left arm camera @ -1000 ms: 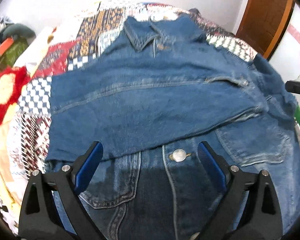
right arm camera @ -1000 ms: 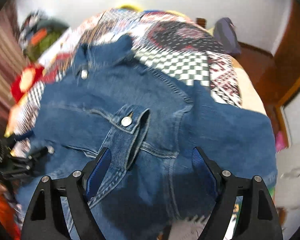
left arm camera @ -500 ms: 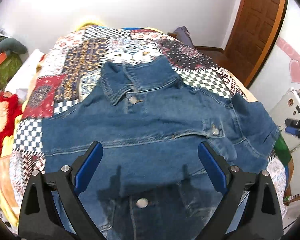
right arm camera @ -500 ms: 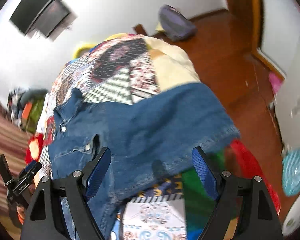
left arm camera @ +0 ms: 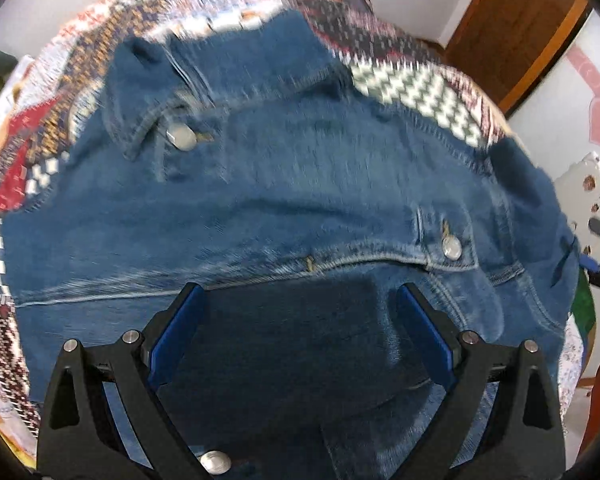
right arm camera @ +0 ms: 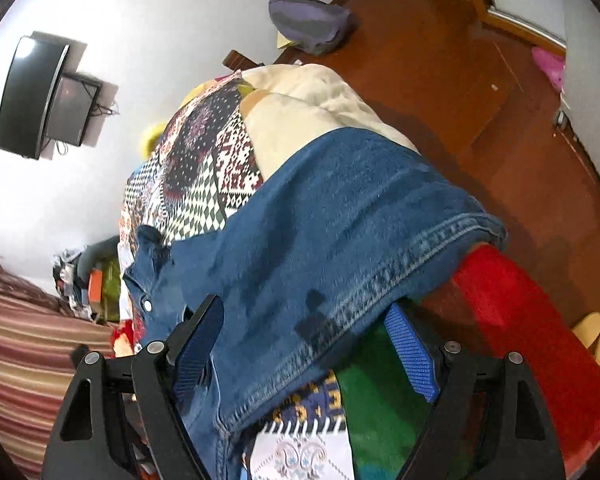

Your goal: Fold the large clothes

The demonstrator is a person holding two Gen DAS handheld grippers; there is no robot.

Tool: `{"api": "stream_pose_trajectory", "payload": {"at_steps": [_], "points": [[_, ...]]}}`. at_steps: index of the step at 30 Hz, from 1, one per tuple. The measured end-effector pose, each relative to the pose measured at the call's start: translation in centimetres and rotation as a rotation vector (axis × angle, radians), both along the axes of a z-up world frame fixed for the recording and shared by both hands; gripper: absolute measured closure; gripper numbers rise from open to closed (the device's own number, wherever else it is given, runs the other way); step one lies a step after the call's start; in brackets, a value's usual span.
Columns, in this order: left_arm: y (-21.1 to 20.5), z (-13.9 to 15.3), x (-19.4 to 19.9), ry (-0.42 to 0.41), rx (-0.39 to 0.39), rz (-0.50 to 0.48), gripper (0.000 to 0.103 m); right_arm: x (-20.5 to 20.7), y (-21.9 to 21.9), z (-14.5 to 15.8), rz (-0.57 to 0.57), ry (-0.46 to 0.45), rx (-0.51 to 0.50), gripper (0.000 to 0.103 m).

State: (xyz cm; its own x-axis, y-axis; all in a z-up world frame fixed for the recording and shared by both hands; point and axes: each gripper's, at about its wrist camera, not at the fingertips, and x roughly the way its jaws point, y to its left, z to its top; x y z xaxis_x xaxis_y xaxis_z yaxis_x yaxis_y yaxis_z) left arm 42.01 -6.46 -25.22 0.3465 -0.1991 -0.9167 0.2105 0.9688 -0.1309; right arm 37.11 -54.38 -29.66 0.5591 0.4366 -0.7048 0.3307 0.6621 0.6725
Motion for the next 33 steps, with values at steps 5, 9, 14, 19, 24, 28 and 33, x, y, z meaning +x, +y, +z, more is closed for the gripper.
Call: {"api": "stream_pose_trajectory", "payload": {"at_steps": [5,9,14,19,24,28,33], "points": [[-1.9,-0.8,-0.9,-0.054,0.098,-0.045,0.003,1.3,0.9,0.0,-0.011,-0.019,-0.050,0.036],[-1.9,-0.6,-1.0,-0.057,0.092,-0.055,0.003,2.1,1.4,0.2,-0.021,-0.024,-0.116,0.062],[-1.3,0.1,-1.4,-0.052,0.068,-0.048,0.003,2.5,1.7,0.4,-0.029,-0.038,-0.174,0.085],[-0.8,1.6,-2.6,-0.085,0.053,-0.044,0.003,1.6,2.1,2.8,-0.030,-0.104,-0.193,0.090],[0.1,4.1,-3.8,-0.143,0.033,-0.035,0.003,1.1,4.4,7.5,0.018,-0.227,-0.220,0.092],[1.1,5.6,-4.5,-0.174,0.015,-0.017,0.003,1.2,7.8,11.2,0.095,-0.338,-0.205,0.094],[2.6,7.8,-6.1,-0.226,-0.006,0.003,0.003,2.4,13.8,13.8,0.211,-0.407,-0.190,0.094]]}}
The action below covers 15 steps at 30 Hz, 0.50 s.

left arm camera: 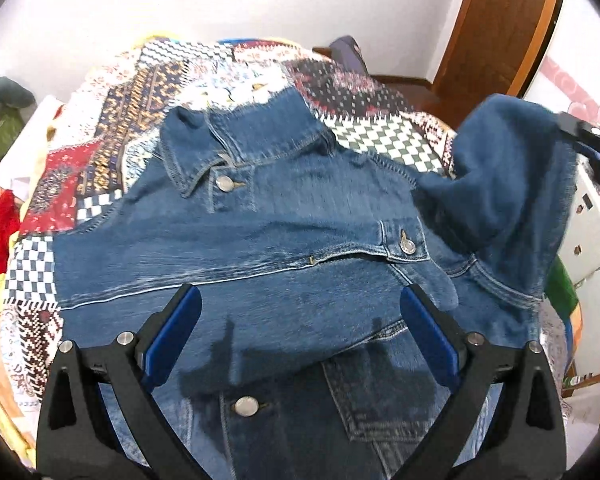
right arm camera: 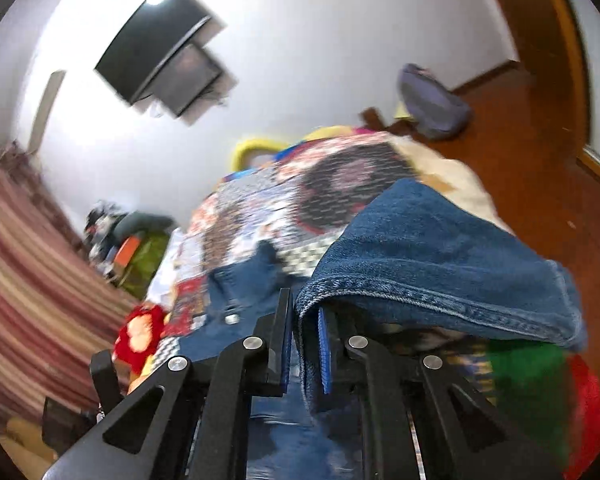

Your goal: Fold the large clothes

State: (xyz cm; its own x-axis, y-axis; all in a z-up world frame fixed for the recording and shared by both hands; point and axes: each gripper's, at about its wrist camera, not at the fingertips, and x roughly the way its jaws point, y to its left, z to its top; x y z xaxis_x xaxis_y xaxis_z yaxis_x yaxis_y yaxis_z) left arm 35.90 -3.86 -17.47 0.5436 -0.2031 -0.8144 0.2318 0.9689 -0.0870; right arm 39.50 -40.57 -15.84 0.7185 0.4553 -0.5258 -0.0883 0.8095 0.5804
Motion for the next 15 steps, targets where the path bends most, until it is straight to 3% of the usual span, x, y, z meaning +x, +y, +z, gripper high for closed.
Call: {"api": "stream_pose_trajectory", "payload": {"at_steps": [7,15], "points": [[2.4,2.0,-2.4,-0.070,0.020,0.030,0.003,0.8,9.0,-1.4,0.184,0.048,-0.004,0.094],[5.0,2.5,-4.6,-0.095,0.034,0.068,0.003,0.1,16.6,-8.1,0.347,0.240,-0.081,0.094]]}}
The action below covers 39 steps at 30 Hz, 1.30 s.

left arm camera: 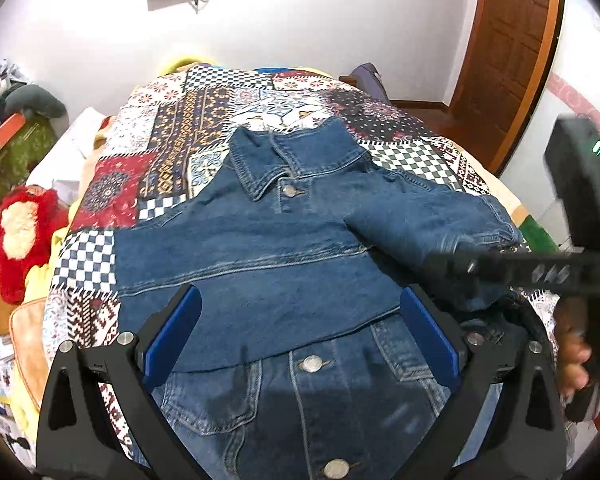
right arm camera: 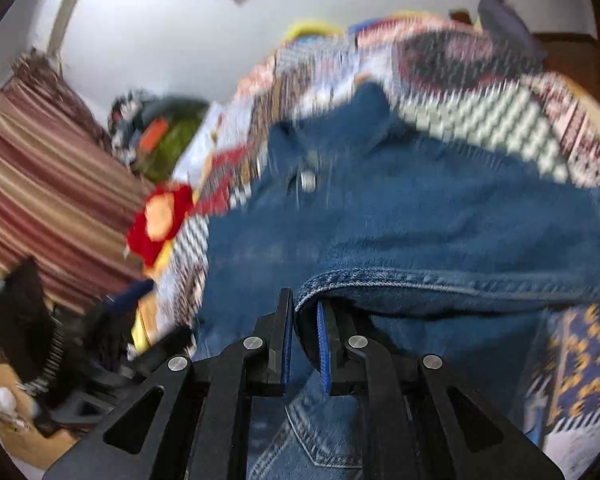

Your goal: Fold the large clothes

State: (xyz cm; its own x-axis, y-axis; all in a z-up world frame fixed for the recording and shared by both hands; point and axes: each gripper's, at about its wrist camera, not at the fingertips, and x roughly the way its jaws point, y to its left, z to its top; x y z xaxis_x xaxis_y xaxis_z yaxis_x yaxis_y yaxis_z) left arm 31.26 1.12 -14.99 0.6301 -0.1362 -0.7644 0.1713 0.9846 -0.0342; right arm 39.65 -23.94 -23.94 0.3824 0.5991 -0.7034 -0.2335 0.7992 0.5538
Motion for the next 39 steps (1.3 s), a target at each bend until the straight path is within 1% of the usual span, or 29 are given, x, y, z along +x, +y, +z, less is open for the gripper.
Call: {"api": "stream_pose_trajectory", "payload": {"at_steps": [3,6,11,12,14,17,21,24,27,31,34,37,39], "points": [[0.5,-0.3,-0.4,0.007,-0.002,0.012,0.003,-0.4,0.6,-2.1,0.017,0.058,-0.030,0.094],[0.7,-0.5,-0.8,0.020,-0.006,0.019,0.003,-0.8,0.6,-3.4,0.031,0.100,-0.071,0.094],[-0.3,-0.3,-1.2,0.023,0.010,0.004,0.003,-2.2,0.0,-4.7,0.077,0.202,-0.113,0.094],[-0.5,-0.2,-1.3,0.020,0.014,-0.001,0.003,-2.6,-0.1,-4.7,0.087,0.210,-0.122,0.094],[-1.4,0.3,-1.3,0.010,0.028,-0.019,0.003,-3.6,-0.9,-3.9,0.101,0.179,-0.130,0.094],[-3.2,1.0,-0.9,-0.005,0.055,-0.051,0.003,-4.8,-3.1,-2.1,0.064,0.110,-0.130,0.094],[-6.6,1.8,0.1,-0.016,0.095,-0.115,0.003,-5.6,-7.1,0.3,-0.037,0.039,-0.126,0.094],[-9.8,2.0,1.0,-0.019,0.119,-0.183,0.003,-6.2,-10.6,1.7,-0.119,-0.015,-0.166,0.094],[-12.8,1.6,1.7,-0.012,0.148,-0.247,0.003,-6.7,-13.4,2.5,-0.186,-0.049,-0.193,0.094],[-17.6,-0.3,3.5,0.025,0.202,-0.341,0.003,-7.7,-17.5,2.8,-0.281,-0.068,-0.232,0.094],[-20.4,-2.6,5.1,0.092,0.230,-0.385,0.003,-8.5,-19.6,2.5,-0.320,-0.069,-0.262,0.094],[-22.5,-5.7,6.6,0.180,0.256,-0.414,0.003,-8.7,-20.9,1.5,-0.340,-0.043,-0.240,0.094],[-23.2,-7.1,7.1,0.215,0.271,-0.424,0.003,-8.7,-21.5,0.9,-0.352,-0.022,-0.225,0.094]]}}
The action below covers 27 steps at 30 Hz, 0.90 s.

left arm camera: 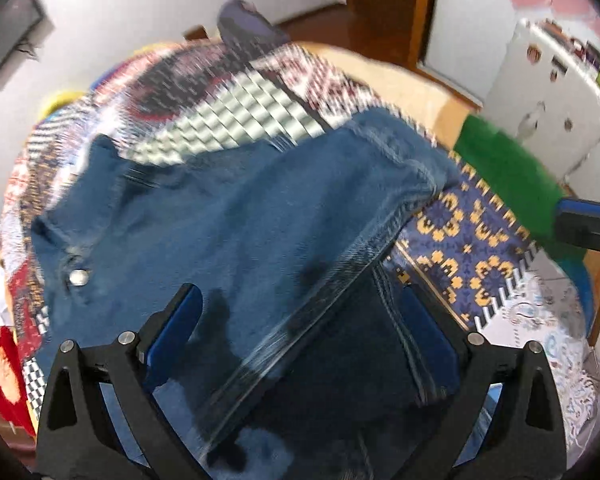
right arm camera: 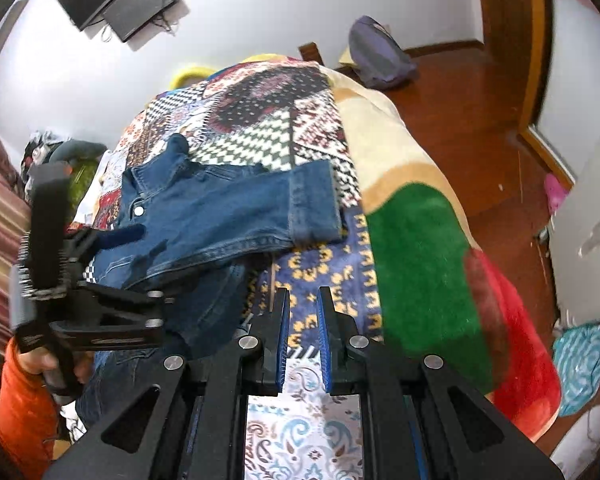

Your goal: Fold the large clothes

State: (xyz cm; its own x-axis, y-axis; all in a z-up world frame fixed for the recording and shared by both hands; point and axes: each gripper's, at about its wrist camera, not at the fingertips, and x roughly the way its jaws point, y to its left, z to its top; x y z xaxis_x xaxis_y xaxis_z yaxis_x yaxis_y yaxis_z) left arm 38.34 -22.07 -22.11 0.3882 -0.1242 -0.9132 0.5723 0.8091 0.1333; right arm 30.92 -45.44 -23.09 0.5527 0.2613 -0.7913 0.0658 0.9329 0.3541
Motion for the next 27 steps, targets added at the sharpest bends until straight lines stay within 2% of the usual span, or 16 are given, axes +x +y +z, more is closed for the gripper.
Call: {"api": "stream_pose_trajectory", "payload": {"at_steps": [3,7,9,10,11,15,20,22,27], "points": [[-0.5,-1.7,0.5,-0.005,0.031,0.002,0.004,-0.1,-0.4,-1.0,-0.010,0.018,0.022,0.094],[0.3,-2.0,1.0,0.019,-0.027,0.030,0.023,0.2,-0.2,-2.1,-0.010,0.042,0.037,0.094],[0.9,-1.3,1.0,0.024,-0.074,0.036,0.046,0.4,0.1,-2.5,-0.004,0.052,0.041,0.094],[1.0,-0.9,1.1,0.026,-0.088,0.038,0.065,0.5,0.3,-2.6,-0.002,0.054,0.042,0.094],[1.5,-0.2,1.1,0.028,-0.114,0.045,0.074,0.6,0.5,-2.7,0.004,0.056,0.043,0.094],[2.7,2.4,1.2,-0.029,-0.154,0.056,0.085,0.6,1.4,-2.6,0.017,0.056,0.050,0.094],[6.2,6.3,1.3,-0.125,-0.229,0.122,0.088,0.7,2.8,-2.3,0.041,0.056,0.046,0.094],[8.3,8.2,1.0,-0.187,-0.242,0.150,0.089,0.8,3.5,-2.0,0.052,0.055,0.040,0.094],[13.8,10.5,0.6,-0.281,-0.265,0.230,0.092,1.5,5.5,-0.8,0.078,0.035,0.018,0.094]]}}
